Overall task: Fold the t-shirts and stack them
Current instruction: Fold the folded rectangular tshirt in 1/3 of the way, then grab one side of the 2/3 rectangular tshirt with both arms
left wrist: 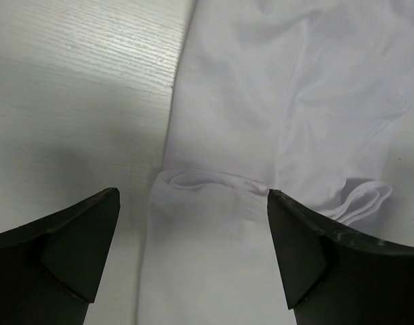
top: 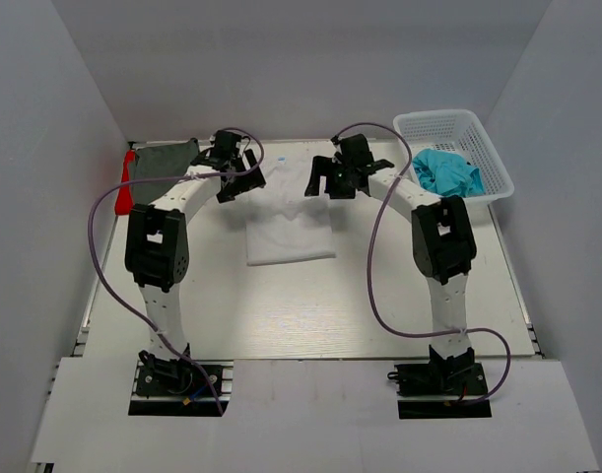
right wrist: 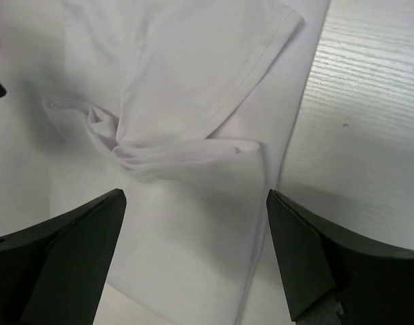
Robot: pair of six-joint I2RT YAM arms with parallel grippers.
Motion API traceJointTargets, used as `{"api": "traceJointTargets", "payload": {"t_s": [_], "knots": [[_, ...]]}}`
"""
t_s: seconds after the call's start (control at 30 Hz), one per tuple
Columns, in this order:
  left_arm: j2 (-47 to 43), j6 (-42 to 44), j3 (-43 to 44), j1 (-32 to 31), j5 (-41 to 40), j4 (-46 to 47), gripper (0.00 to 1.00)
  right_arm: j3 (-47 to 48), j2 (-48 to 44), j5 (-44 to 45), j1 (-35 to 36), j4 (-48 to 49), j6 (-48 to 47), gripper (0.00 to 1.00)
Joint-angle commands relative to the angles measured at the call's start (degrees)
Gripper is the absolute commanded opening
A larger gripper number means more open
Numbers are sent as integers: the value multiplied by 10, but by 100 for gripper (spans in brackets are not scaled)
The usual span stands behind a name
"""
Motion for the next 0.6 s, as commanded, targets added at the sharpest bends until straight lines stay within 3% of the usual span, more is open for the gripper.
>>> {"api": "traceJointTargets", "payload": {"t_s": [0.0, 0.13, 0.27, 0.4, 0.57], "knots": [[-57, 10, -13, 0, 12, -28, 100, -31, -105, 19, 8, 18, -62, 90], [-150, 4, -139, -6, 38, 10, 100, -157, -193, 20, 20, 45, -71, 90], [-233, -1, -292, -18, 92, 44, 100, -221, -236, 15, 34, 26, -78, 90], [-287, -30, -400, -18, 123, 81, 100, -354, -280, 26, 38, 48, -29, 90], [-298, -45, -472, -24, 141, 125, 83, -388, -271, -6, 37, 62, -6, 90]]}}
